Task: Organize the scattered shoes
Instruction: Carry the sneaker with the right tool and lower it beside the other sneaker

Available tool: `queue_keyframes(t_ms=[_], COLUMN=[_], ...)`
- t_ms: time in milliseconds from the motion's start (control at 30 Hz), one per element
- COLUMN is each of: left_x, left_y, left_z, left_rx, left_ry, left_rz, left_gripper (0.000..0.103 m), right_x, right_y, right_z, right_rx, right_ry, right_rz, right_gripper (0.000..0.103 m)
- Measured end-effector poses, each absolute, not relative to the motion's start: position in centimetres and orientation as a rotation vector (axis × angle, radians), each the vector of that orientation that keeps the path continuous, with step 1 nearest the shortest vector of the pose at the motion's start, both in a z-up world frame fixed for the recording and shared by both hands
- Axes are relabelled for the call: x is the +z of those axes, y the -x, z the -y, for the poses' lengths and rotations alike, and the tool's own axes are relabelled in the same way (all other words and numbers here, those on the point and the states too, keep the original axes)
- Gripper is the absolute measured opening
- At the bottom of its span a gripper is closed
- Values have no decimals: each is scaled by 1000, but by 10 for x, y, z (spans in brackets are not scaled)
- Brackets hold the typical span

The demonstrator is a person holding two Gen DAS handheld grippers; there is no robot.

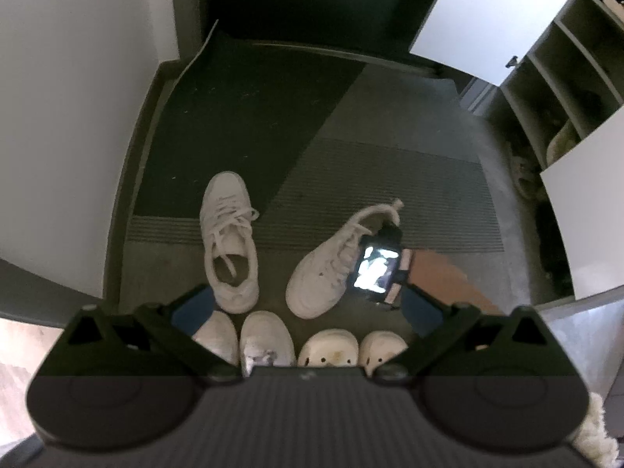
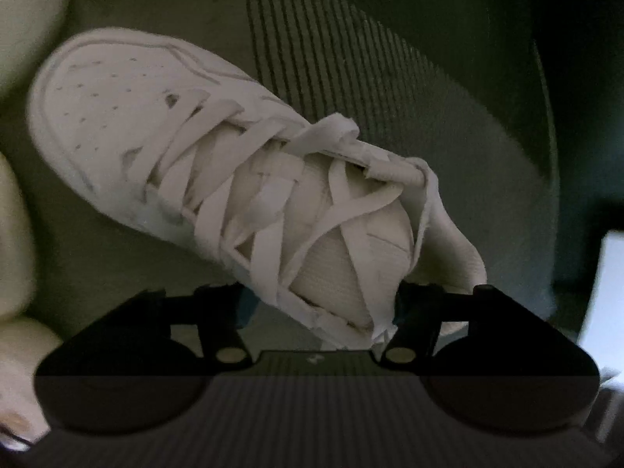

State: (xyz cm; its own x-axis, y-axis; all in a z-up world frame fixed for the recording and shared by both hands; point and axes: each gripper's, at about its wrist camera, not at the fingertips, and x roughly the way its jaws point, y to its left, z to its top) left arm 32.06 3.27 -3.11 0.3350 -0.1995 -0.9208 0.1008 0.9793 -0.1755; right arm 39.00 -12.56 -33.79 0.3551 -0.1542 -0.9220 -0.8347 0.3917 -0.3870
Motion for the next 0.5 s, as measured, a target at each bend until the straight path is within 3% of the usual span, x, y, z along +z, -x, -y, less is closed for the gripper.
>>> queue_keyframes(t_ms=[67, 267, 500], left_x=[-30, -23, -26], left_y=[-322, -325, -321], left_z=[-40, -52, -51], left_rx=[-188, -182, -221], left_ry=[107, 147, 147], left_rz=[-1211, -1197, -1231], left_gripper=[103, 103, 103], right_x=[-326, -310, -297], right_y=[-392, -395, -399], right_z=[134, 145, 134], right_rx=[581, 490, 398], right_ry=[936, 641, 208], right_rz=[-1198, -1268, -1330], right_gripper=[48, 42, 27])
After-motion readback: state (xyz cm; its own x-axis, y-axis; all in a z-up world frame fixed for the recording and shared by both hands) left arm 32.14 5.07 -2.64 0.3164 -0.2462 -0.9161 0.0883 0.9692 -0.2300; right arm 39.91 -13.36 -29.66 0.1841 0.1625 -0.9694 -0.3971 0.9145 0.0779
